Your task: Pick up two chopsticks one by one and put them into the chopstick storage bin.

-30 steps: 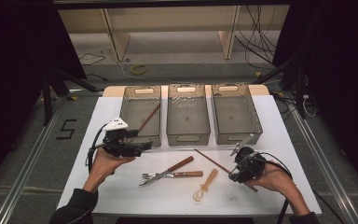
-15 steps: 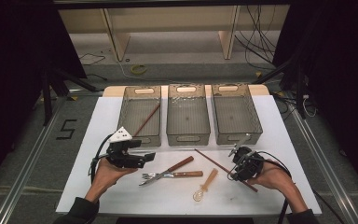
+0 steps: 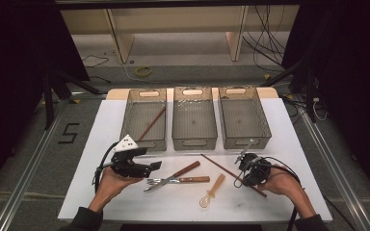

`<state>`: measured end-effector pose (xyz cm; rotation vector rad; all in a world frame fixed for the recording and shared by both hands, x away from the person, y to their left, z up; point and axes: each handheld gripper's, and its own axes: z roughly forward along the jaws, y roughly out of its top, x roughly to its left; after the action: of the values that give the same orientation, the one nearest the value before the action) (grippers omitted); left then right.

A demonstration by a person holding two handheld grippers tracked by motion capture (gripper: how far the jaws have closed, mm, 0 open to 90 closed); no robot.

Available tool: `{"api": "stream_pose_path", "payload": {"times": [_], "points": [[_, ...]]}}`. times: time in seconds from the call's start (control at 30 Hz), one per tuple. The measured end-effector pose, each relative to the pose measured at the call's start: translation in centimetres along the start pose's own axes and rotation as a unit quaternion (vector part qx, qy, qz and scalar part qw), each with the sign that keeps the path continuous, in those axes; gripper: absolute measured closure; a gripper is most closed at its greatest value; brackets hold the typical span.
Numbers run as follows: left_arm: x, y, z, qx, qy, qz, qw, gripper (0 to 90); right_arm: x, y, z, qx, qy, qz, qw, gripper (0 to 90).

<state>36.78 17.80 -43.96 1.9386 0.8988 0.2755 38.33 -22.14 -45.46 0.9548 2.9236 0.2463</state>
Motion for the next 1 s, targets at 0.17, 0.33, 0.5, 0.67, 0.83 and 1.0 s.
{"api": "stream_pose_path", "payload": {"times": [0.17,0.33,0.5,0.67,0.83,1.0], "points": [[0.0,0.0,0.0,-0.001,0.001,0.000,1.0000,18.5,0.0,0.1,0.0,0.003,-0.002,-0.003,1.0000,83.9],[-0.1,0.1,0.0,-0.002,0.003,0.007,1.0000,18.7,0.2,0.2,0.0,0.008,-0.007,-0.010,0.9999,84.7],[-0.2,0.1,-0.1,-0.002,0.002,0.008,1.0000,18.8,0.1,0.1,-0.1,0.000,-0.008,-0.012,0.9999,85.0],[-0.4,0.3,0.1,0.001,-0.003,0.014,0.9999,18.8,0.0,0.0,-1.0,-0.023,-0.006,-0.017,0.9996,85.0],[-1.1,0.7,0.2,0.001,-0.012,0.026,0.9996,18.8,0.7,0.4,-2.5,-0.048,-0.010,-0.035,0.9982,84.9],[-1.7,1.1,0.5,0.009,-0.020,0.040,0.9990,18.9,1.8,1.3,-3.2,-0.061,-0.014,-0.063,0.9960,85.0]]}}
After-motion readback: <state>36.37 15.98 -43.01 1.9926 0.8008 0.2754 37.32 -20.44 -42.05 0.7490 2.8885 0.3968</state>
